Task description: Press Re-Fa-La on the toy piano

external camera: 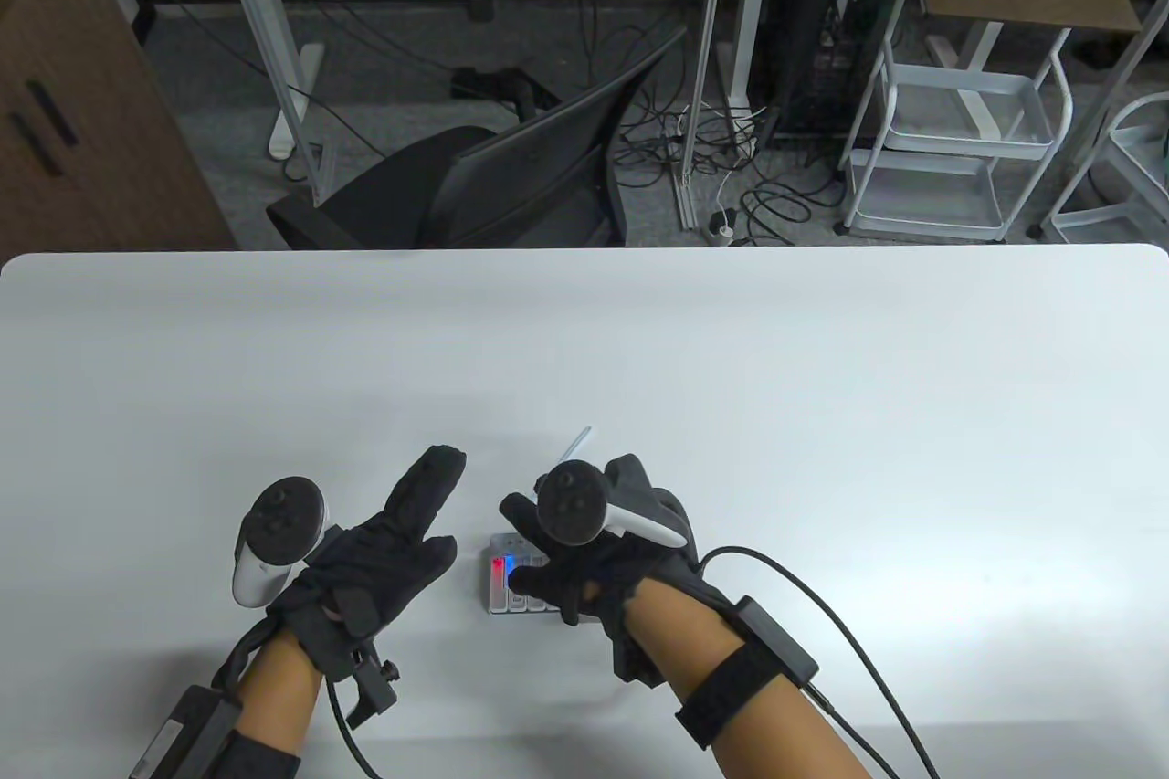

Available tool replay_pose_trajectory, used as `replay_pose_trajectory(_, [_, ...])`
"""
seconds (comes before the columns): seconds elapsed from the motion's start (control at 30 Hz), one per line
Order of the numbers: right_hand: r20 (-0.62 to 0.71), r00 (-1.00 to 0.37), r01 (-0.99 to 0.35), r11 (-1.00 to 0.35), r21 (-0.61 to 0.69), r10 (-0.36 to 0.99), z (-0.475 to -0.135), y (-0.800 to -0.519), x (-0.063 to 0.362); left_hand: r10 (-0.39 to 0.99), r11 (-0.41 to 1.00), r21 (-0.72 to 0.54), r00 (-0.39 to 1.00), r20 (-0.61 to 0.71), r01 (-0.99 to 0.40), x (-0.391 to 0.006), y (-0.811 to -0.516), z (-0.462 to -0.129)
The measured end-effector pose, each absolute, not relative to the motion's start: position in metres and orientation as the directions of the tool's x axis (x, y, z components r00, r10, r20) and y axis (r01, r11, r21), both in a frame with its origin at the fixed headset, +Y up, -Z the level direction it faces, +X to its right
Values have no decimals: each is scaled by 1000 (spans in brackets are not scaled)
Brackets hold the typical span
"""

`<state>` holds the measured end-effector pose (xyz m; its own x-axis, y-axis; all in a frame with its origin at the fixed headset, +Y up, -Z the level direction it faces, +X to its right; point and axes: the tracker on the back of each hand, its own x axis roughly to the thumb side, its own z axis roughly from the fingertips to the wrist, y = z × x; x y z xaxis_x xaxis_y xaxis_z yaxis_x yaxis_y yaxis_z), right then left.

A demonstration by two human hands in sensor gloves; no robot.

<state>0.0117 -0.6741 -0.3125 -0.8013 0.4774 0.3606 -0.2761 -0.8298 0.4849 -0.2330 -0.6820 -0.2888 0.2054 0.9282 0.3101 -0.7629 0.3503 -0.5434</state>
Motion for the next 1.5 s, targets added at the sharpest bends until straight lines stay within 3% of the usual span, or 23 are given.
replay_pose_trajectory(0.2, [311, -664, -543, -724, 426, 680, -296, -641, 57, 928, 348, -540, 199, 315, -767, -233, -682, -289])
replay_pose_trajectory(0.43, [238, -490, -725, -544, 423, 839, -283, -646, 99, 931, 337, -539, 188, 313, -772, -234, -682, -288])
replay_pose_trajectory(0.77, [186, -438, -745, -471, 472, 880, -281, -668, 112, 933, 339, -542, 199, 301, -769, -234, -684, -289])
replay_pose_trajectory(1.5, [181, -448, -725, -474, 500, 876, -280, -674, 108, 933, 340, -545, 204, 296, -766, -234, -685, -289])
